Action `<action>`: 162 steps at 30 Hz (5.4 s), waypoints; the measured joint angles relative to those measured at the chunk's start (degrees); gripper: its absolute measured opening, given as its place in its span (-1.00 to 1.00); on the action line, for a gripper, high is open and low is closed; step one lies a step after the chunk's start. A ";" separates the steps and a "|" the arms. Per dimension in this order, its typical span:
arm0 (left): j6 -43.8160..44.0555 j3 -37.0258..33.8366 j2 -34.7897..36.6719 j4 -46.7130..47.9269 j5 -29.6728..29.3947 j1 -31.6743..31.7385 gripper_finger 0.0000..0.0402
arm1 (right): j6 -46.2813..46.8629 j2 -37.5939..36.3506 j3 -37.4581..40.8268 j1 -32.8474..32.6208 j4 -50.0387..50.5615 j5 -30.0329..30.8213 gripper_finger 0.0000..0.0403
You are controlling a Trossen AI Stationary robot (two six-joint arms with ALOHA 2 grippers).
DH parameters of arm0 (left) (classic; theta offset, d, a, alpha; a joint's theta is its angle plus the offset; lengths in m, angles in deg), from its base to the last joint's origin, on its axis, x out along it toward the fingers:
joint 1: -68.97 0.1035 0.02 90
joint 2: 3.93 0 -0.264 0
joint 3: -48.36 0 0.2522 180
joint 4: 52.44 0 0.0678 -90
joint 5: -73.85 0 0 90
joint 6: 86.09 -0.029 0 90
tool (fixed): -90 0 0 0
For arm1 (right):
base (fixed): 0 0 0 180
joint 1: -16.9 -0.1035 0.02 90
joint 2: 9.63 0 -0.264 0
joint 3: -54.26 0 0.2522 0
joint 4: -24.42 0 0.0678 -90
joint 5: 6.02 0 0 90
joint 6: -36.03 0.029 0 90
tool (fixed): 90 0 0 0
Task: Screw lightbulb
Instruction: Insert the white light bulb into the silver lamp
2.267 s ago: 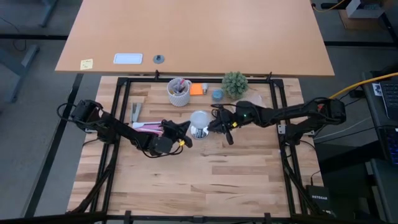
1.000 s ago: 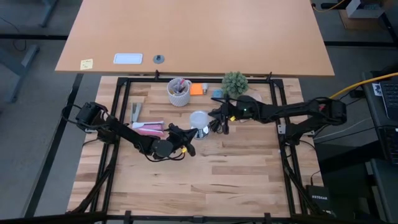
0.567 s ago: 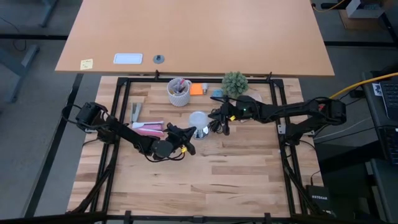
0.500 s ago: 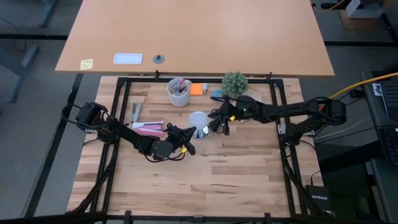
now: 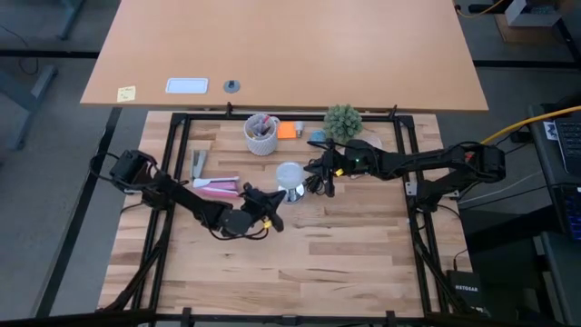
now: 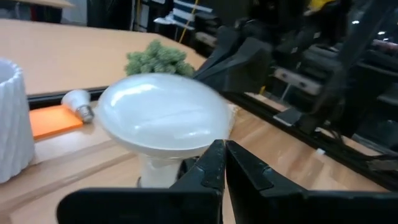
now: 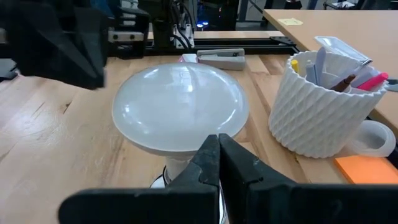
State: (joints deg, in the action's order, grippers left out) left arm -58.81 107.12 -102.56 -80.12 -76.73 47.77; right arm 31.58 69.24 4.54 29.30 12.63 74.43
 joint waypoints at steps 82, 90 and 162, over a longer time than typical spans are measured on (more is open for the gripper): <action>7.25 0.00 0.13 4.27 1.39 2.45 -0.97 | -4.85 2.82 -0.02 0.00 -5.93 8.92 -0.99; 7.25 0.00 0.13 4.30 1.47 2.61 -0.97 | -3.11 2.82 -0.02 0.00 -5.66 6.45 -0.99; 12.28 0.00 0.11 4.64 -0.69 0.84 -0.97 | 3.08 2.89 0.02 7.07 -11.48 -4.71 -0.99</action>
State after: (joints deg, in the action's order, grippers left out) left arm -46.54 107.12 -102.45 -75.47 -77.42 48.62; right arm 34.67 72.13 4.56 36.37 1.14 69.72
